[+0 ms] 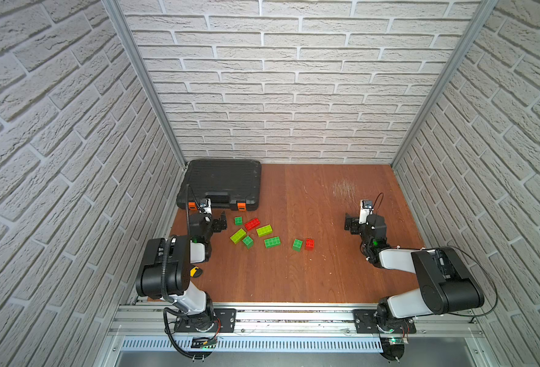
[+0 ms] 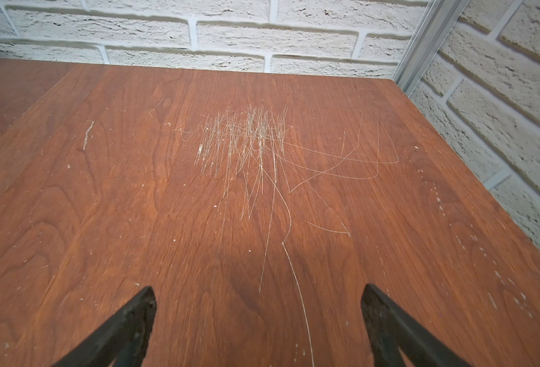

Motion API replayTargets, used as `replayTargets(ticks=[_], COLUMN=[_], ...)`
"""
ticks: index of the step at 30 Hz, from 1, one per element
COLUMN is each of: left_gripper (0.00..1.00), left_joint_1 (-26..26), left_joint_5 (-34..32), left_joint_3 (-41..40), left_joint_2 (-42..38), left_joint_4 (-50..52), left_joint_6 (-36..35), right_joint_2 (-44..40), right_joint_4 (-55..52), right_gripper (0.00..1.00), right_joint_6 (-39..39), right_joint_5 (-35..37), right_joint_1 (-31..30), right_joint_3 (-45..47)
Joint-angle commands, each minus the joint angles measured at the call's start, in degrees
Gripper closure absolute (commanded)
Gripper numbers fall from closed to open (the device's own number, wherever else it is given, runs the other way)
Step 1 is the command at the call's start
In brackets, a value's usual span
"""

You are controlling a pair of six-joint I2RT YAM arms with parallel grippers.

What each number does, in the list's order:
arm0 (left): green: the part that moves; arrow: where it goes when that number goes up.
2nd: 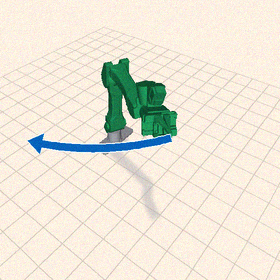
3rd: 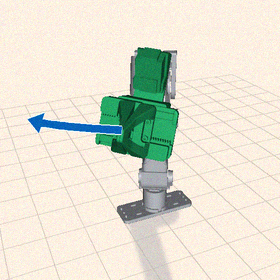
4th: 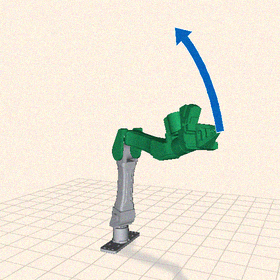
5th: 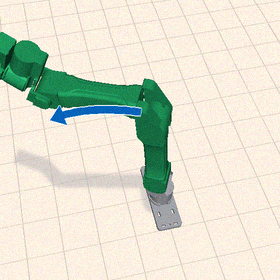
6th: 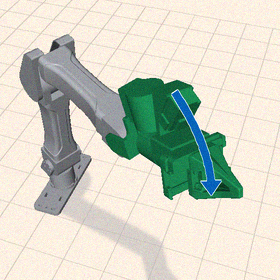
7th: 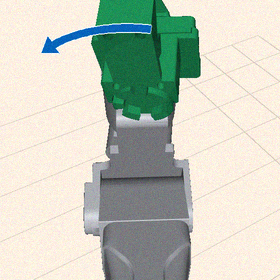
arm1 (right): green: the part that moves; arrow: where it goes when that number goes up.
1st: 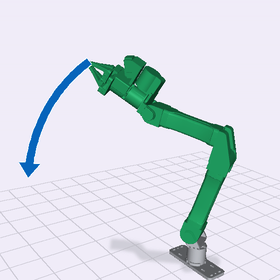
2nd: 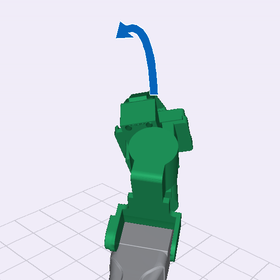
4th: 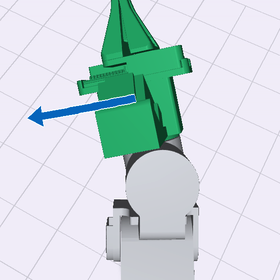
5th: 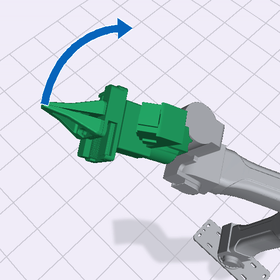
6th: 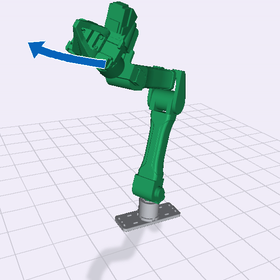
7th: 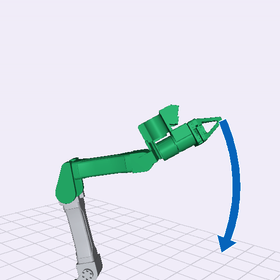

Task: Assemble a spoon with lego
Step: Pick up the lego brick from the center of the board.

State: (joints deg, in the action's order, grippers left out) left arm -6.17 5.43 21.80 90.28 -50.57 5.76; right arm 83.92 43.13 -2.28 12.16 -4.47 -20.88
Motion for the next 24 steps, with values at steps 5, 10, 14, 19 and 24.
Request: replayTargets(ticks=[5,10,14,19,24], left_gripper=[0.02,0.02,0.02,0.02,0.02], left_joint_1=[3.13,9.80,15.02,20.44,27.04], left_joint_5=[-7.10,-17.69,-19.65,-14.25,-13.64], left_joint_3=[1.54,11.35,15.97,16.48,13.11], left_joint_2=[-6.69,-21.01,-26.86,-28.84,-27.73], left_joint_4=[5.37,33.25,46.80,52.75,51.05], left_joint_6=[-2.13,2.68,6.35,15.29,19.75], right_joint_2=[-3.32,-11.58,-12.21,-10.96,-4.16], right_joint_4=[0.01,-61.23,-84.71,-91.30,-89.56], right_gripper=[0.01,0.01,0.01,0.02,0.09], right_joint_6=[1.85,-10.18,-22.34,-32.95,-40.16], right_joint_5=[-0.86,6.48,6.94,3.84,0.59], right_joint_1=[-0.23,-3.05,-10.04,-22.34,-30.65], right_joint_3=[-1.93,-30.02,-41.80,-43.23,-41.88])
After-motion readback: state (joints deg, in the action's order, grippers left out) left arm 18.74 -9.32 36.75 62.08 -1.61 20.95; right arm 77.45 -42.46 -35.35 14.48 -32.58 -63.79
